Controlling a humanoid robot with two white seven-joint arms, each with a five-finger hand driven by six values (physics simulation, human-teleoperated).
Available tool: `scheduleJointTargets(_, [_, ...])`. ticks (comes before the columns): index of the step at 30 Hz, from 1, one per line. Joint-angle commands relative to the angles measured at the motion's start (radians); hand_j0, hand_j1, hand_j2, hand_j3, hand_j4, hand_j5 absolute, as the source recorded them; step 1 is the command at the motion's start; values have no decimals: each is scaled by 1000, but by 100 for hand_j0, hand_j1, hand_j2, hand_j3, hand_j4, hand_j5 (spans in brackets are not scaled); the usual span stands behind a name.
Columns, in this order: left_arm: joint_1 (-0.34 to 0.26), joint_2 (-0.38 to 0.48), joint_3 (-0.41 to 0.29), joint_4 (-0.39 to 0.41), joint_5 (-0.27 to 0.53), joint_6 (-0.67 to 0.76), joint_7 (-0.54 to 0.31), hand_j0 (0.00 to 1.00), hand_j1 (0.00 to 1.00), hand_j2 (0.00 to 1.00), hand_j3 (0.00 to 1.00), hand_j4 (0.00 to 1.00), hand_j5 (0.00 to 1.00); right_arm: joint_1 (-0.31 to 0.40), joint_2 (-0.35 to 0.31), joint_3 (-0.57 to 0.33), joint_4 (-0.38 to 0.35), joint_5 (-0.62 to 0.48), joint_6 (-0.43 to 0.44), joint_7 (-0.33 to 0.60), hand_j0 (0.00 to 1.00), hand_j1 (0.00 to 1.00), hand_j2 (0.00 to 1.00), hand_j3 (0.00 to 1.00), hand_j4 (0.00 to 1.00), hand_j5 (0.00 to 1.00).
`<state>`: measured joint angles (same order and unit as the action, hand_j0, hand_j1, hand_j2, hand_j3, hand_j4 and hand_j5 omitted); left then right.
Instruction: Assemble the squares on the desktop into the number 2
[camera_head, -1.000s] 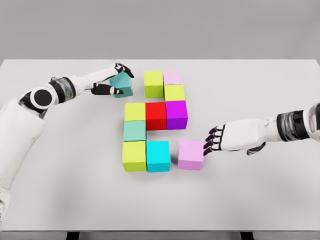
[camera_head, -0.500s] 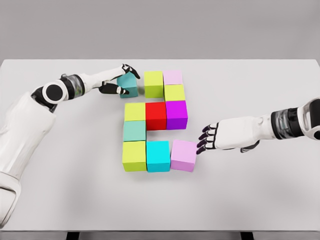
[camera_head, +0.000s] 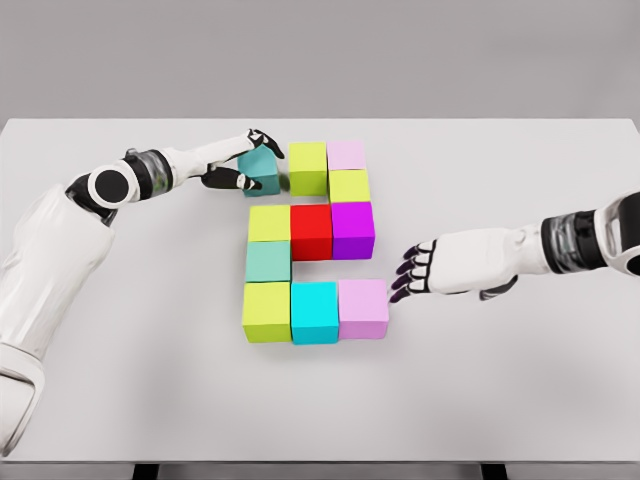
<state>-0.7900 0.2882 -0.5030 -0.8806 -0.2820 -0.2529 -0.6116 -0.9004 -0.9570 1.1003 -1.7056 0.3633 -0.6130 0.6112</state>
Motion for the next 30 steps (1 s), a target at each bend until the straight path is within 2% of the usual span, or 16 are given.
scheduleJointTargets(1, [0, 0, 1, -1, 18, 6, 1, 39, 39, 39, 39, 39, 39, 0, -6, -2, 3, -4, 2, 0, 100, 100, 100, 100, 100, 100])
scheduleJointTargets(3, [0, 2, 3, 0, 18, 12, 1, 53, 53, 53, 53, 53, 53, -3, -22, -45, 40, -12, 2, 0, 100, 100, 100, 100, 100, 100])
scheduleJointTargets(4, [-2, 2, 3, 0, 20, 12, 1, 56, 56, 56, 56, 56, 56, -3, -23, -69, 73, -20, 2, 0, 100, 100, 100, 100, 100, 100])
scheduleJointTargets(7, [-2, 2, 4, 2, 20, 14, 1, 66, 66, 66, 66, 66, 66, -3, -28, -74, 89, -21, 2, 0, 100, 100, 100, 100, 100, 100])
scheduleJointTargets(12, [-2, 0, 6, 17, 17, 17, 1, 69, 69, 69, 69, 69, 69, -3, -29, -94, 89, -23, 2, 0, 100, 100, 100, 100, 100, 100])
scheduleJointTargets(15, [-17, -12, 4, 65, 15, 17, 1, 69, 69, 69, 69, 69, 69, -3, -29, -94, 89, -23, 2, 0, 100, 100, 100, 100, 100, 100])
scheduleJointTargets(19, [-17, -15, 4, 65, 15, 7, 1, 70, 70, 70, 70, 70, 70, -3, -29, -92, 89, -23, 2, 0, 100, 100, 100, 100, 100, 100])
scheduleJointTargets(21, [-17, -15, 9, 61, 15, 11, 1, 81, 81, 81, 81, 81, 81, -3, -28, -92, 89, -23, 2, 0, 100, 100, 100, 100, 100, 100])
scheduleJointTargets(30, [-17, -15, 11, 61, 15, 7, 1, 97, 97, 97, 97, 97, 97, -3, -28, -92, 89, -23, 2, 0, 100, 100, 100, 100, 100, 100])
